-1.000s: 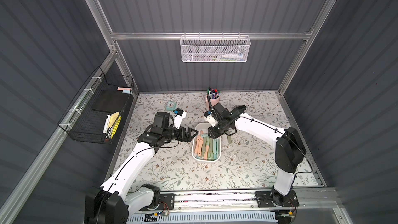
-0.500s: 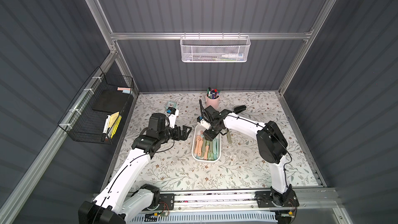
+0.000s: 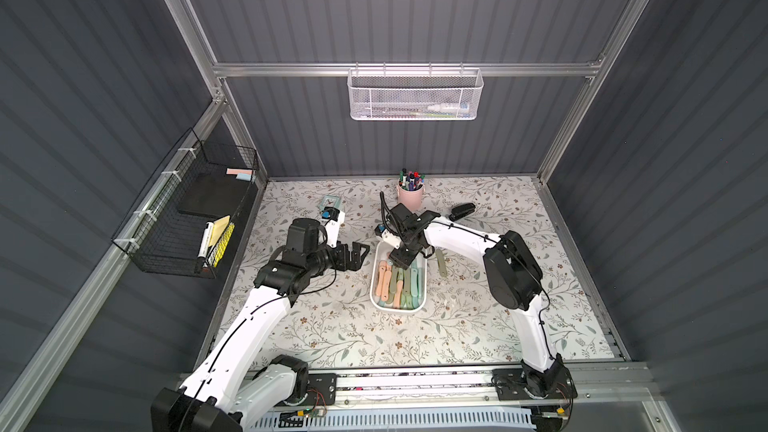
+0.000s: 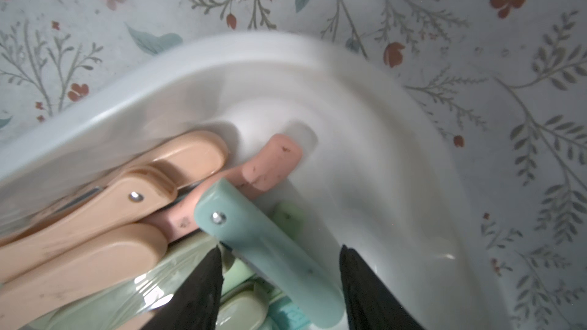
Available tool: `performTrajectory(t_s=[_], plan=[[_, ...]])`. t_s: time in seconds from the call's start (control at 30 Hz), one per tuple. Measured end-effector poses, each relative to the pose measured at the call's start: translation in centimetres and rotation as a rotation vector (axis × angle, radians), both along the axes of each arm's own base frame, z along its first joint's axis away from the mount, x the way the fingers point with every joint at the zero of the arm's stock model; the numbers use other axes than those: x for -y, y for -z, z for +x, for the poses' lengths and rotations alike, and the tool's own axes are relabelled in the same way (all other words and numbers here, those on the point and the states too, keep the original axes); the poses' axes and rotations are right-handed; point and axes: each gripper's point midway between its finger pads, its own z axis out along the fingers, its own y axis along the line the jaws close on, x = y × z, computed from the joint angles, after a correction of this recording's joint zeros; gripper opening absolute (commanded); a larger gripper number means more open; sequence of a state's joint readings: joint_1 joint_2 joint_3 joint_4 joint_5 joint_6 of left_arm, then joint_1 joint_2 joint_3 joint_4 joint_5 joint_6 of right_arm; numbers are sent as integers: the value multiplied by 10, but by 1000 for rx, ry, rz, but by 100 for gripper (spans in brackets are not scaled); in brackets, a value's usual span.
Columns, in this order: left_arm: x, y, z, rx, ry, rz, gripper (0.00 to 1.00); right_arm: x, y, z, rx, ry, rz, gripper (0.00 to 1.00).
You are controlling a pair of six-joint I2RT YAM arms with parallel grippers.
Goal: Take the fruit knife out of the storage box
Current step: Pick up the fruit knife from the storage box.
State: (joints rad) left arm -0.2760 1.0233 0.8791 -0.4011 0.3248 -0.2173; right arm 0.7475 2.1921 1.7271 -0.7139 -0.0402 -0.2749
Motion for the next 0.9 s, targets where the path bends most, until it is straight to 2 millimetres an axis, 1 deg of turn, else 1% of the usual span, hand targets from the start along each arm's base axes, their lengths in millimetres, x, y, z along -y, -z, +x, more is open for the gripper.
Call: performTrajectory(t_s=[0.13, 0.3, 0.53, 0.7, 0.87, 0.9], plan=[[0, 0, 0, 0, 0, 0, 99, 2, 7, 0, -12, -19, -24, 60], [0, 0, 0, 0, 0, 0, 100, 2, 9, 2, -22, -27, -35, 55], [0, 0, 0, 0, 0, 0, 99, 5, 12, -1, -54, -33, -33, 40], [0, 0, 0, 0, 0, 0, 99, 3, 12, -2, -62, -32, -22, 34], [0, 0, 0, 0, 0, 0, 99, 3, 11, -1, -58, -27, -15, 25], [0, 0, 0, 0, 0, 0, 99, 3, 11, -1, -57, -26, -13, 24]])
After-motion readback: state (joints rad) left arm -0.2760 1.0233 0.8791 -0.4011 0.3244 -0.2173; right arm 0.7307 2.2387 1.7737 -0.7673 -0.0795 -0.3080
